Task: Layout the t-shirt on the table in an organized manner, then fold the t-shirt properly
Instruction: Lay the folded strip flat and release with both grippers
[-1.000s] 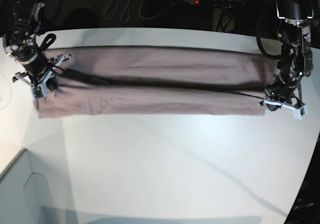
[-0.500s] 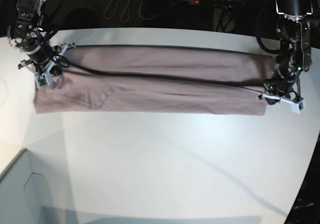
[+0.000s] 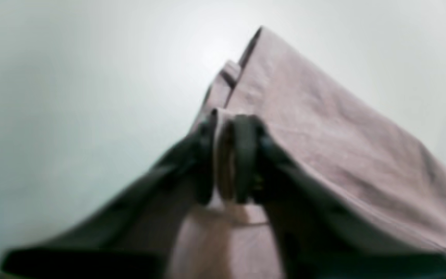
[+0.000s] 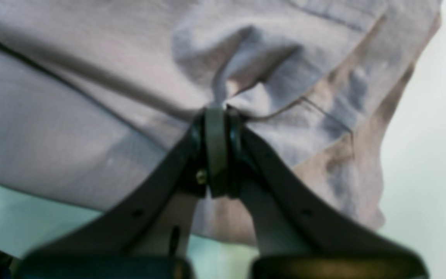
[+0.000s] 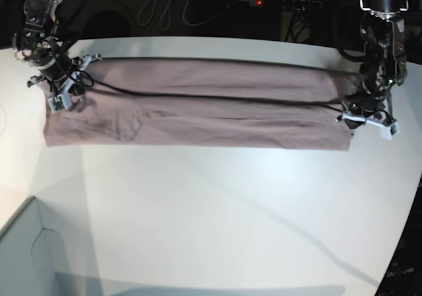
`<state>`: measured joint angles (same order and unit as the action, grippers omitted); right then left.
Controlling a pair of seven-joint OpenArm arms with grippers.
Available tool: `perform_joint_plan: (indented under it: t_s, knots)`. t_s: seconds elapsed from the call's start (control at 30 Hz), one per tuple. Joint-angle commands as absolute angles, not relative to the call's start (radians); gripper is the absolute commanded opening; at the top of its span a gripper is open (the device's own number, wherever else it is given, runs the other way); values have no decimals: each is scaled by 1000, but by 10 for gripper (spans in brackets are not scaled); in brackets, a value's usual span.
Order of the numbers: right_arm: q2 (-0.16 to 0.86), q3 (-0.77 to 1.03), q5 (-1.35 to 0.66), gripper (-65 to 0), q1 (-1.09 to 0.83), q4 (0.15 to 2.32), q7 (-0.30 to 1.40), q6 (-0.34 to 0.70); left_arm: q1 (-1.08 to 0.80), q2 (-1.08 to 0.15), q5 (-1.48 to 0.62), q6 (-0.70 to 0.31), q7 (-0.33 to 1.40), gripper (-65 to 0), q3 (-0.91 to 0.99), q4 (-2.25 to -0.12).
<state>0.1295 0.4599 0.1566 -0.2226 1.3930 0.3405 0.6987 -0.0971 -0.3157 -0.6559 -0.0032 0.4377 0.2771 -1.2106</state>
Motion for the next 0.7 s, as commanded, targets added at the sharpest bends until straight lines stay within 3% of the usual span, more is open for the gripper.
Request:
perform_joint_plan:
  t_s: [0.0,0.07,0.13,0.43,0.67]
  knots:
    - [140,464,151,-650,-217,1405,326,698,-90,-329,-659,-5,423,-455,283,-1225]
    - [140,464,151,-650,-217,1405,326,698,-107,-329,-659,-5,423,-347,283,-1225]
    - [140,464,151,-650,-217,1405,326,698,-116,-331,-659,-5,423,-290,283,-1227]
    - [130,464,153,-650,-220,1405,326,698,-117,-328,-650,-5,423,-285,278,-1218]
    - [127,464,153,-650,-220,1406,326,698,-107,-326,-659,-5,420,-288,277,-1096]
